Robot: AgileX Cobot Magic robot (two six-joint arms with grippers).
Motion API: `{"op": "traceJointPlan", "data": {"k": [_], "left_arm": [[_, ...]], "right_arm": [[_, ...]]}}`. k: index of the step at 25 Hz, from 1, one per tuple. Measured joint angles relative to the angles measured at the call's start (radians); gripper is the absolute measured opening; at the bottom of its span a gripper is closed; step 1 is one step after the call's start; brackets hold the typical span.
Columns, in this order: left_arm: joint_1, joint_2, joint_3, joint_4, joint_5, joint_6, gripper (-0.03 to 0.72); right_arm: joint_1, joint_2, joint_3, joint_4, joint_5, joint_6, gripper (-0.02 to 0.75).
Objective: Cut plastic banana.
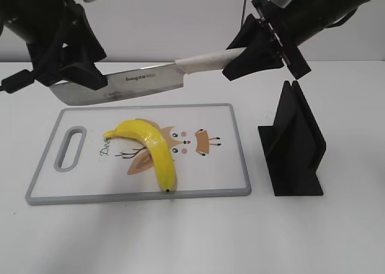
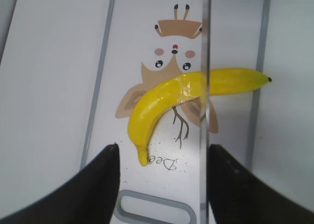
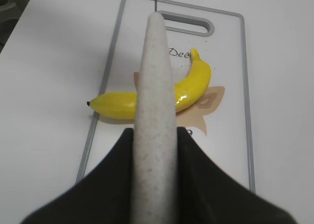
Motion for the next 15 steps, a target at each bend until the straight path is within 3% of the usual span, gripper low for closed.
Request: {"op": "traceJointPlan", "data": {"k": [3, 7, 10, 13, 15], "left_arm": [[0.000, 0.014, -0.002, 0.011, 0.023, 0.000, 0.505], [0.000, 0.021, -0.006, 0.026, 0.032, -0.001, 0.402], [0.000, 0.021, -0.007, 0.044, 0.032, -0.003, 0.254], [-0.002, 0.021, -0.007, 0.060, 0.033, -0.037, 0.051], [-0.003, 0.021, -0.007, 0.069, 0.033, -0.060, -0.005]], "right_arm": [[0.017, 0.001, 0.000, 0.014, -0.022, -0.008, 0.176], [0.021, 0.001, 0.000, 0.046, -0.030, -0.022, 0.176], [0.021, 0.001, 0.000, 0.049, -0.035, -0.024, 0.176], [0.021, 0.001, 0.000, 0.055, -0.050, -0.024, 0.176], [0.021, 0.001, 0.000, 0.057, -0.055, -0.016, 0.176]]}}
